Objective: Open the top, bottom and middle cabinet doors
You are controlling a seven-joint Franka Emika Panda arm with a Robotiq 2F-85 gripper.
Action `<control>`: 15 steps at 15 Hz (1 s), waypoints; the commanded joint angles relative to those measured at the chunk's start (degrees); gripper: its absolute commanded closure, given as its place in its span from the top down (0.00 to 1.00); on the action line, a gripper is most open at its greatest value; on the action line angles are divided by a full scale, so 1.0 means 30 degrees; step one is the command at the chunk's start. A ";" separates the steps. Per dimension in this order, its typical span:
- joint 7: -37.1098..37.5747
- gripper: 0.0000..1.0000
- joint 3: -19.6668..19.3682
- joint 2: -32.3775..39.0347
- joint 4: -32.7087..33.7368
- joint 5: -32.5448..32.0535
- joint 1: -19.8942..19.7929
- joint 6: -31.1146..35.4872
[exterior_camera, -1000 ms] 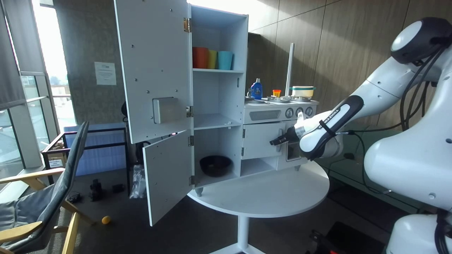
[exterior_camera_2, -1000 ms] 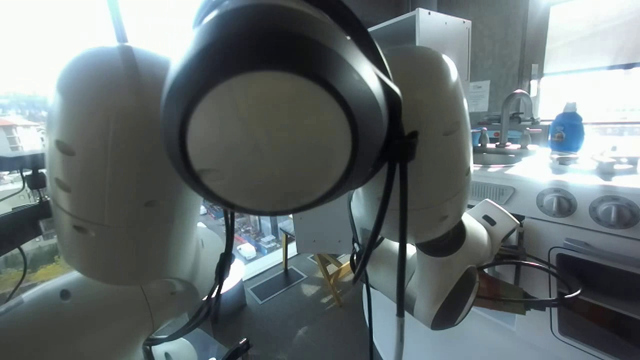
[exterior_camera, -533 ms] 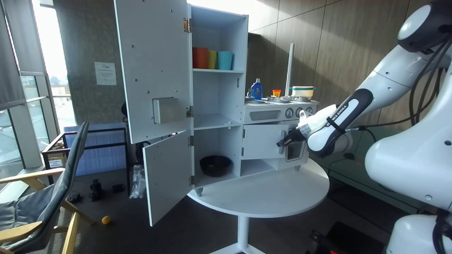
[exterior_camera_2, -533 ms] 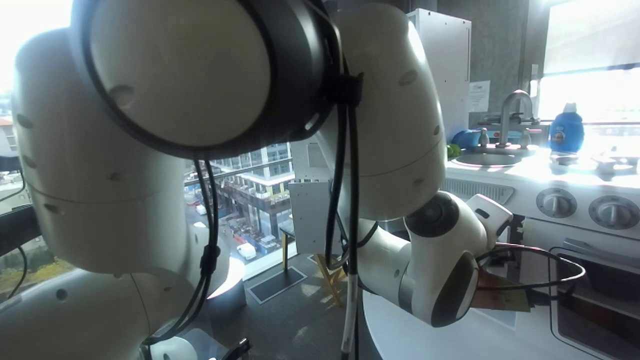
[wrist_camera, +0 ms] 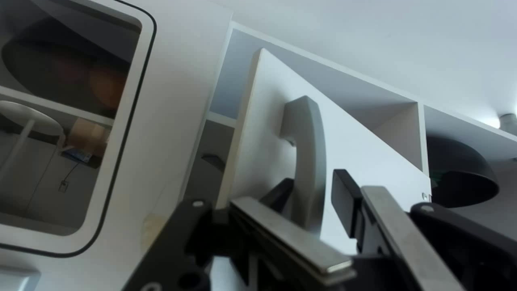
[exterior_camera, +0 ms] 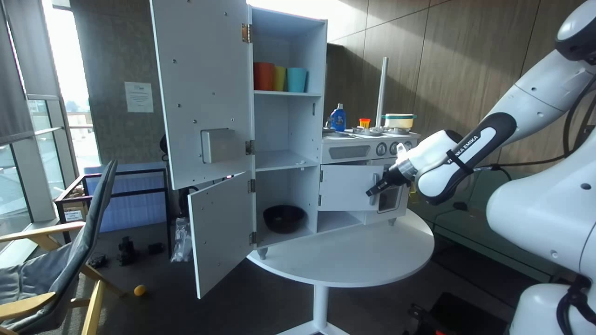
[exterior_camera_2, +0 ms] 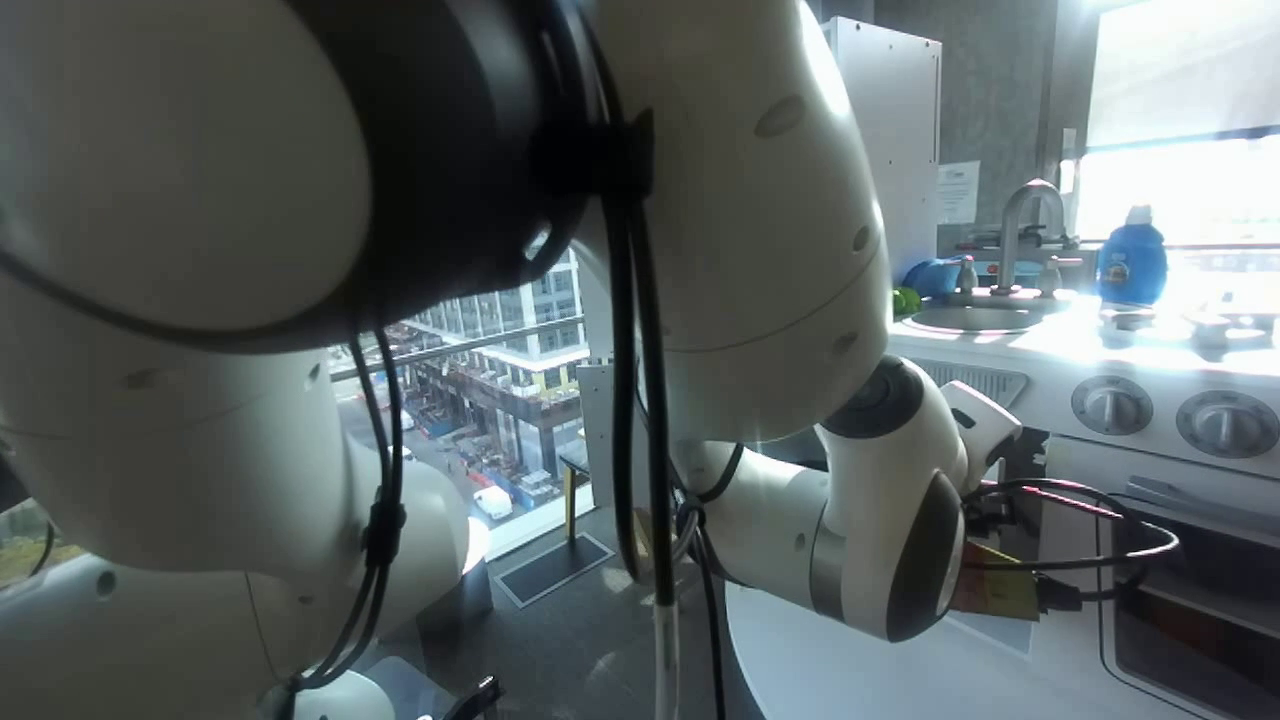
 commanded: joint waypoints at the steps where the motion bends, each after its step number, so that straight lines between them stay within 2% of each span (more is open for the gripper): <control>1: 0.0602 0.63 0.3479 0.1519 -0.1202 -0.1330 -0.2341 -0.3172; 4: 0.0763 0.86 0.5679 0.1251 -0.1441 -0.0037 -0.3630 -0.6776; 6: 0.1973 1.00 0.6680 -0.0700 -0.1461 0.0921 -0.4002 -0.8962; 7: 0.2373 1.00 0.7228 -0.0994 -0.1363 0.1278 -0.4159 -1.0142; 8: 0.1518 1.00 0.7538 -0.2199 -0.1532 0.3595 -0.3923 -1.0586; 11: 0.2253 1.00 0.8513 -0.4283 -0.1133 0.6553 -0.3824 -1.2728; 12: 0.3630 1.00 0.8805 -0.4068 -0.0771 0.5776 -0.3921 -1.3713; 13: 0.4127 1.00 0.8997 -0.4703 -0.0681 0.6134 -0.3928 -1.4056; 15: 0.5507 1.00 0.9544 -0.5570 -0.1141 0.5891 -0.4833 -1.4519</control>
